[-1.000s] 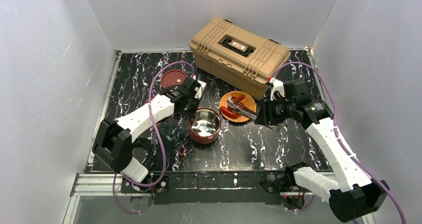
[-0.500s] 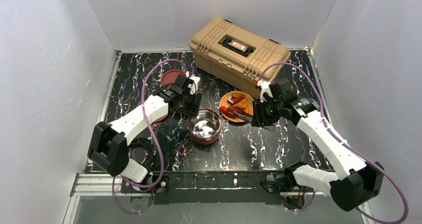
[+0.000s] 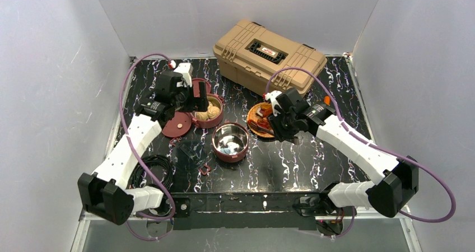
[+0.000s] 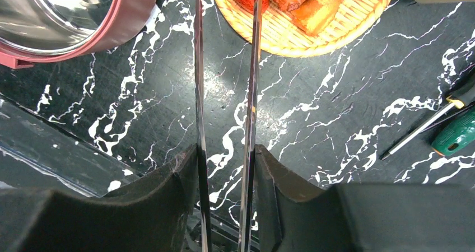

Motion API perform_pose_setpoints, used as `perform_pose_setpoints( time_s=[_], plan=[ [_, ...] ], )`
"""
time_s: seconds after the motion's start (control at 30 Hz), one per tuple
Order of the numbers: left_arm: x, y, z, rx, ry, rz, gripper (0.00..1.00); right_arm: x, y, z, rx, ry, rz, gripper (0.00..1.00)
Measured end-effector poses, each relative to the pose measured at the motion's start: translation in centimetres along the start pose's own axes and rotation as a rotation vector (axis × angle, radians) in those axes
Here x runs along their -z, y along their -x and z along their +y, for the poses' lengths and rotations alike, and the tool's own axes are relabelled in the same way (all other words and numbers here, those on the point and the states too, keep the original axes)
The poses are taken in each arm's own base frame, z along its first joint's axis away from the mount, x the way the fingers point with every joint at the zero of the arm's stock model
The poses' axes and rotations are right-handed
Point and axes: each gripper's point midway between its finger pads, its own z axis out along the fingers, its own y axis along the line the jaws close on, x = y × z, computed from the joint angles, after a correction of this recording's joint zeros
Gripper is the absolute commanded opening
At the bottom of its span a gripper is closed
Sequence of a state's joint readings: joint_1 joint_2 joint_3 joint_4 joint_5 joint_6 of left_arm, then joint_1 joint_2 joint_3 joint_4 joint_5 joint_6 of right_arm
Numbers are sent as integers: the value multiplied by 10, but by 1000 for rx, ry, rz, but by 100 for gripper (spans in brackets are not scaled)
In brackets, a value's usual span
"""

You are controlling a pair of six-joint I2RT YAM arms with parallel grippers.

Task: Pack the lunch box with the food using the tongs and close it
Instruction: Move the packing box to the center of the board, then pick up the fake food from the plate.

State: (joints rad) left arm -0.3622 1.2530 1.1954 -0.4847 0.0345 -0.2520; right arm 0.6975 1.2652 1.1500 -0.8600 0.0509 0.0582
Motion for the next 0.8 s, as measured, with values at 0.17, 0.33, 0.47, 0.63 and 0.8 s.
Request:
perform_pose_setpoints(
  time_s=[0.17,0.33,0.47,0.63,0.8],
  plan=[
    [16,-9,22,-21,85,-45,98,-7,4,7,80,-34,24,42],
    [20,-4,25,-34,101,-70,98,-12,10,10,138,-76,41,42],
    [18,-6,26,-35,104,-64,98,-13,13,12,160,-96,53,42],
    [18,-5,26,-35,103,-64,98,-16,9,10,159,-107,85,38],
    [18,-6,26,-35,103,-63,98,-24,2,10,143,-117,128,34]
  ],
)
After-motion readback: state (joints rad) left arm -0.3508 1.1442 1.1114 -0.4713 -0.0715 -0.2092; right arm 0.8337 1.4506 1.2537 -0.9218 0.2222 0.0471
